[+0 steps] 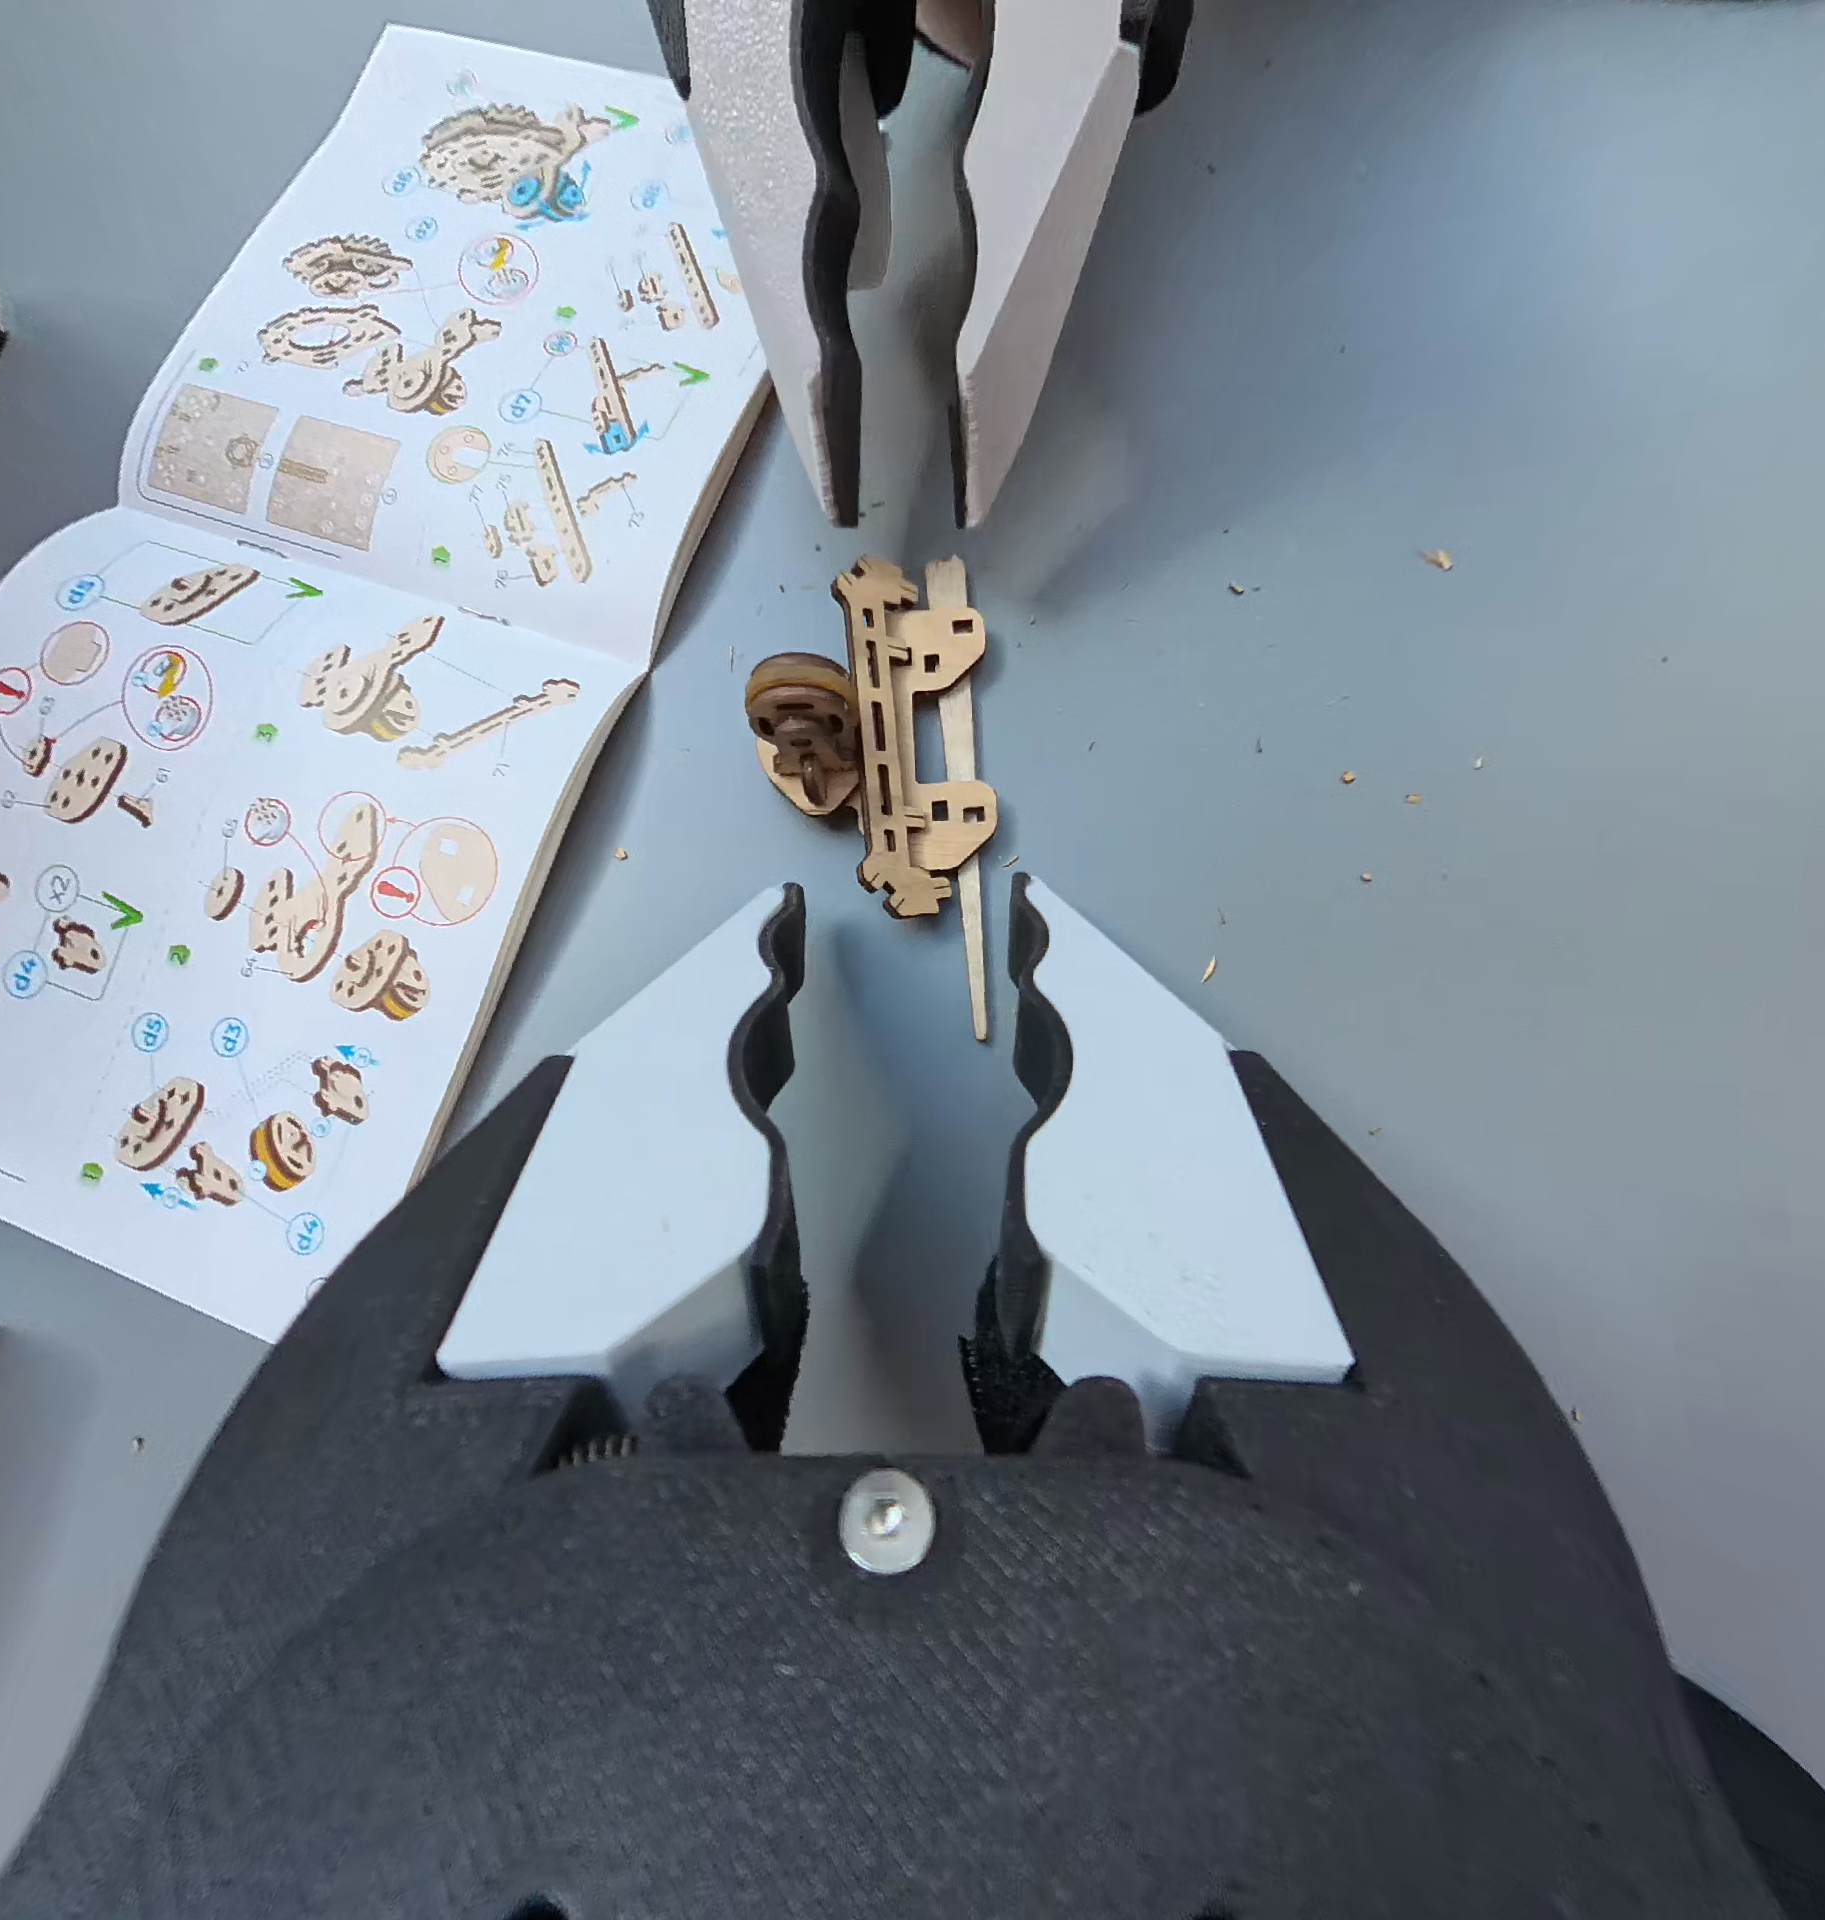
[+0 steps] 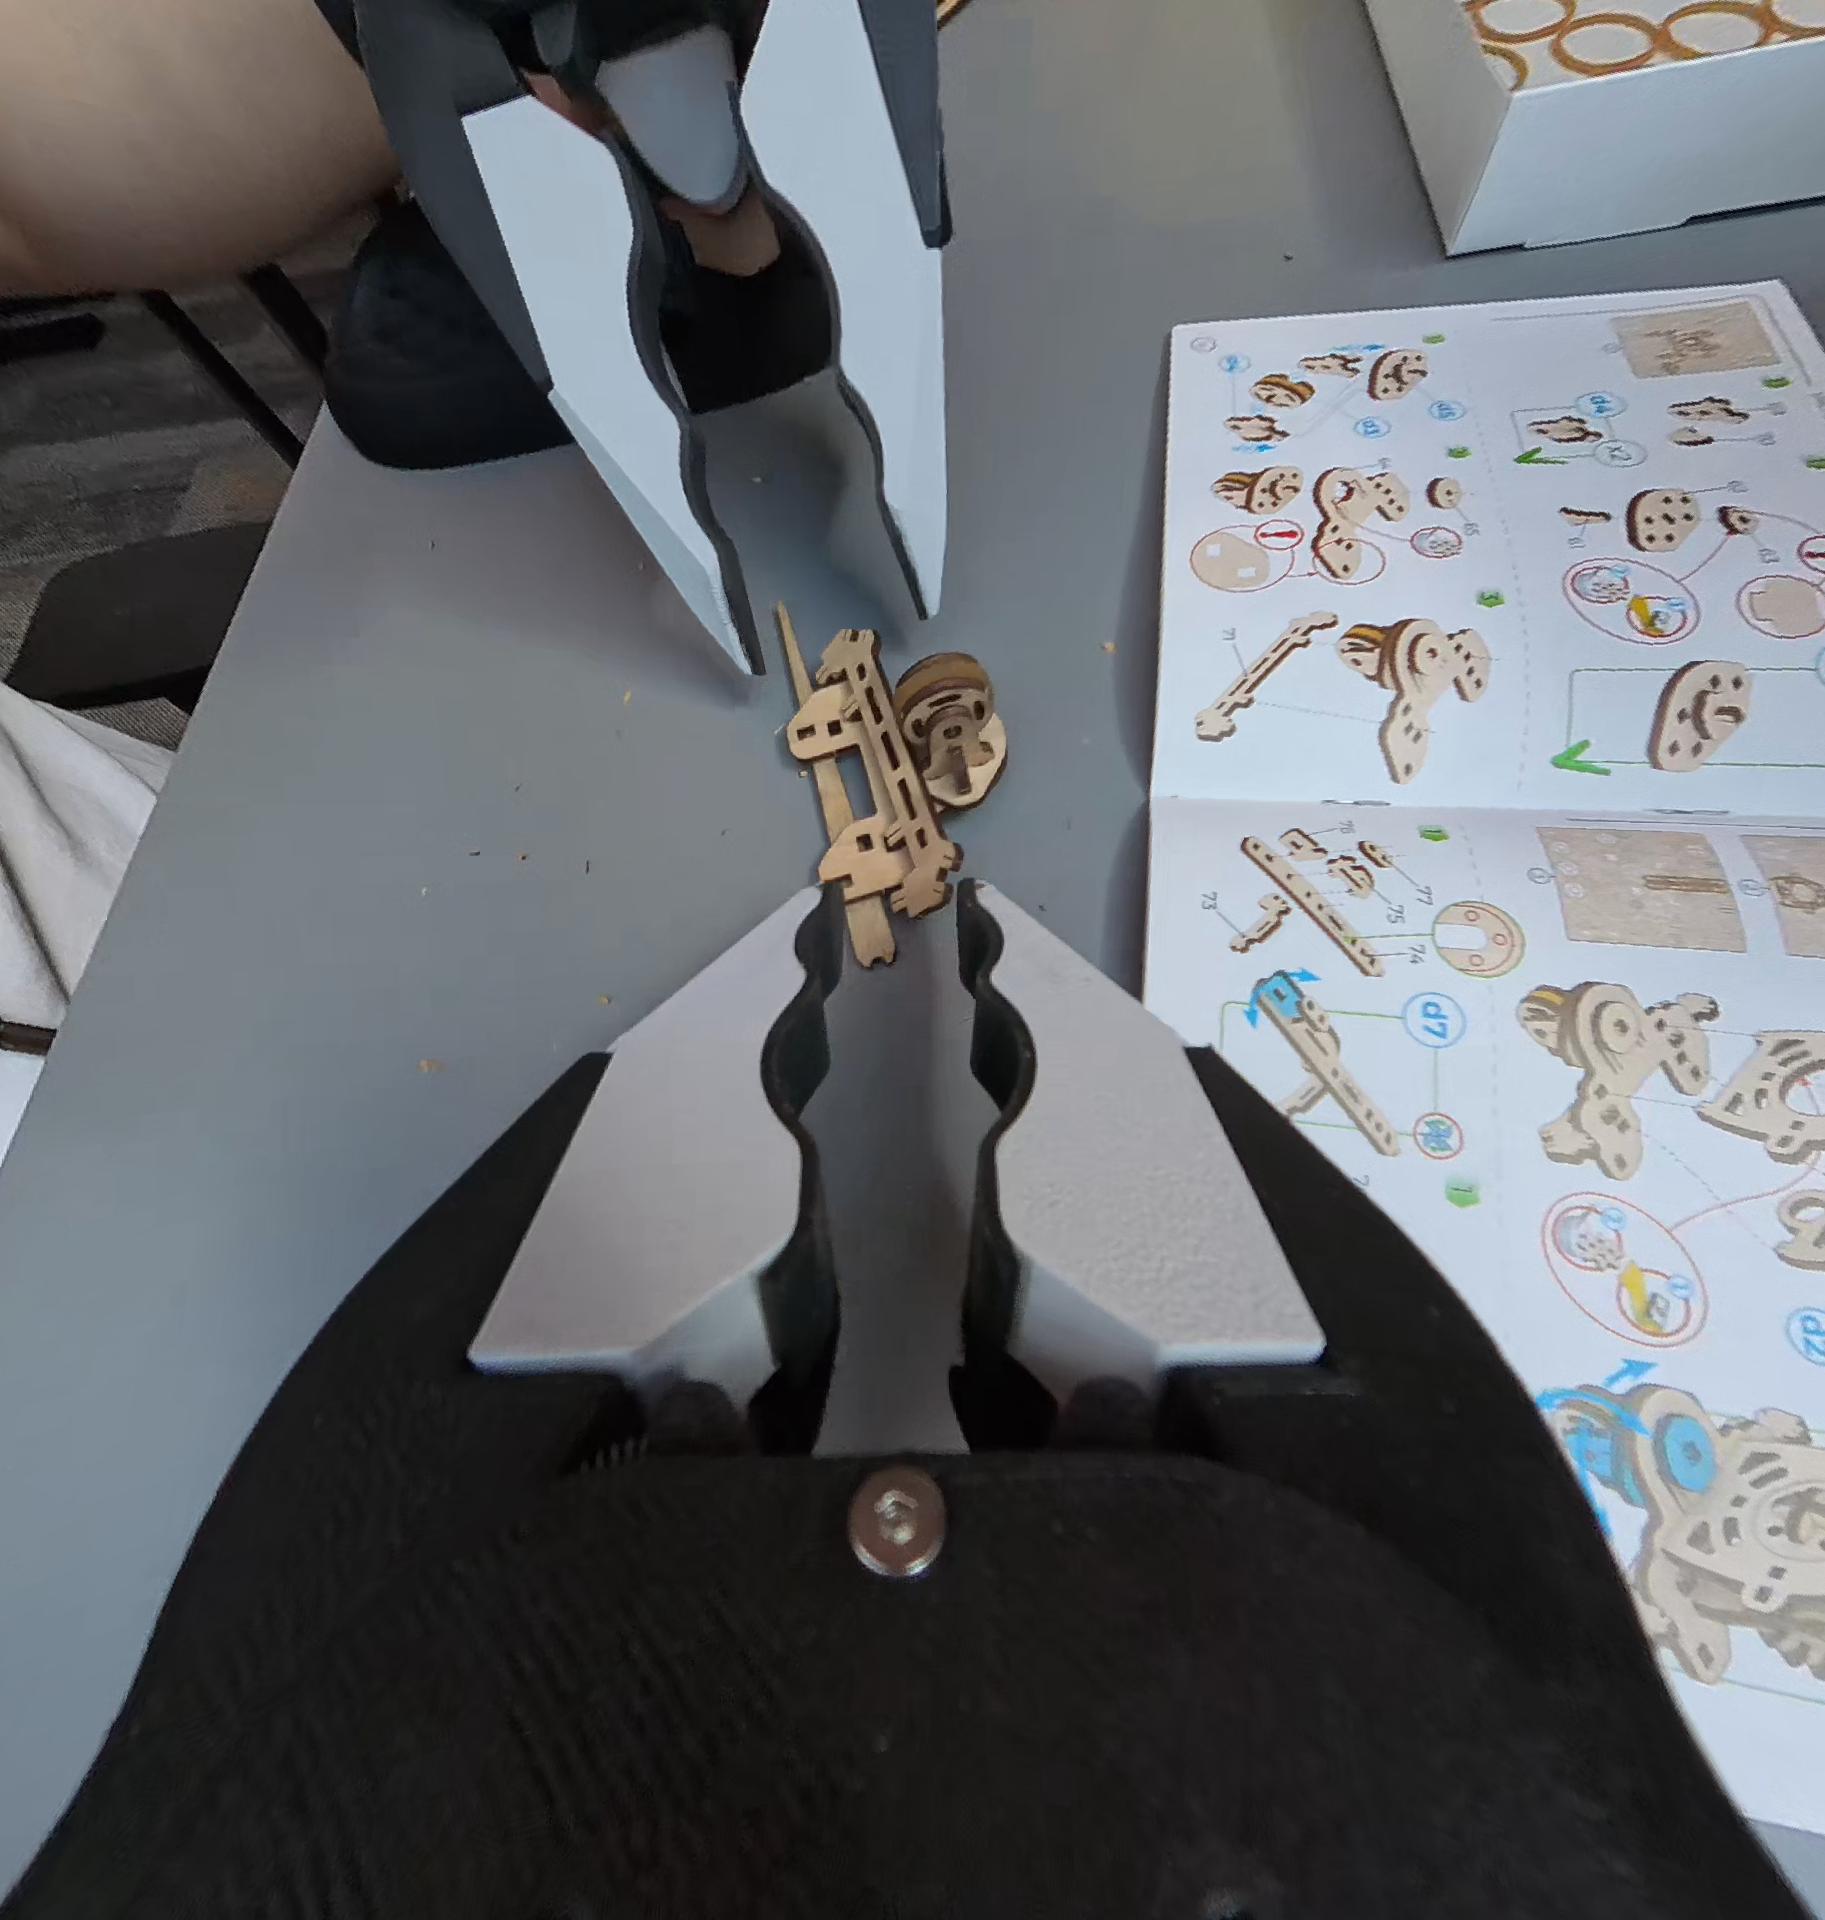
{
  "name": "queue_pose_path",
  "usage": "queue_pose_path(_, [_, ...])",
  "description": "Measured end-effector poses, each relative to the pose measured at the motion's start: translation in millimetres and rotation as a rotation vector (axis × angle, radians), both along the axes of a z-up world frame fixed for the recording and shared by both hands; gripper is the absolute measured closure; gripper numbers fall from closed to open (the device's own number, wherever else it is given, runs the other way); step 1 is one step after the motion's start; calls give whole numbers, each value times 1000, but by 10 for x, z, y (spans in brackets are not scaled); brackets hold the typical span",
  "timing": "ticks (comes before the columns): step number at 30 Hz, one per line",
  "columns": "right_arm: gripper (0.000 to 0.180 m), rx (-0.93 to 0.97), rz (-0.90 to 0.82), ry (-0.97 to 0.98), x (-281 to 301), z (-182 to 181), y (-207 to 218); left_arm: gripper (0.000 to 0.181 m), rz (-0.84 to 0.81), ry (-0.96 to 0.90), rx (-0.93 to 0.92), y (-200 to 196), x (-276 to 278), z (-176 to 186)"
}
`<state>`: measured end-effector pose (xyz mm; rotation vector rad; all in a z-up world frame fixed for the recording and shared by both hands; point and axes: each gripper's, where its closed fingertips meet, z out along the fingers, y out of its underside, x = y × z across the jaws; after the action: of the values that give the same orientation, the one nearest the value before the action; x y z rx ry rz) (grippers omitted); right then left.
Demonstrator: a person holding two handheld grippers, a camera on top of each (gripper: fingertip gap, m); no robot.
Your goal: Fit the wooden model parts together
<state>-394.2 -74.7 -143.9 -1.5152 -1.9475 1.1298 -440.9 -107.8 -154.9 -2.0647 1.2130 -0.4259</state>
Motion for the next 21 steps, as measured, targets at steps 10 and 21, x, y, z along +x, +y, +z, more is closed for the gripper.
queue_pose_path(10, [155,-152,17,-79,-110,-100,51,158,108,-158,-192,45,-56,46])
queue_pose_path(21, [161,-143,41,-94,-140,-89,62,154,133,-239,-351,41,-14,54])
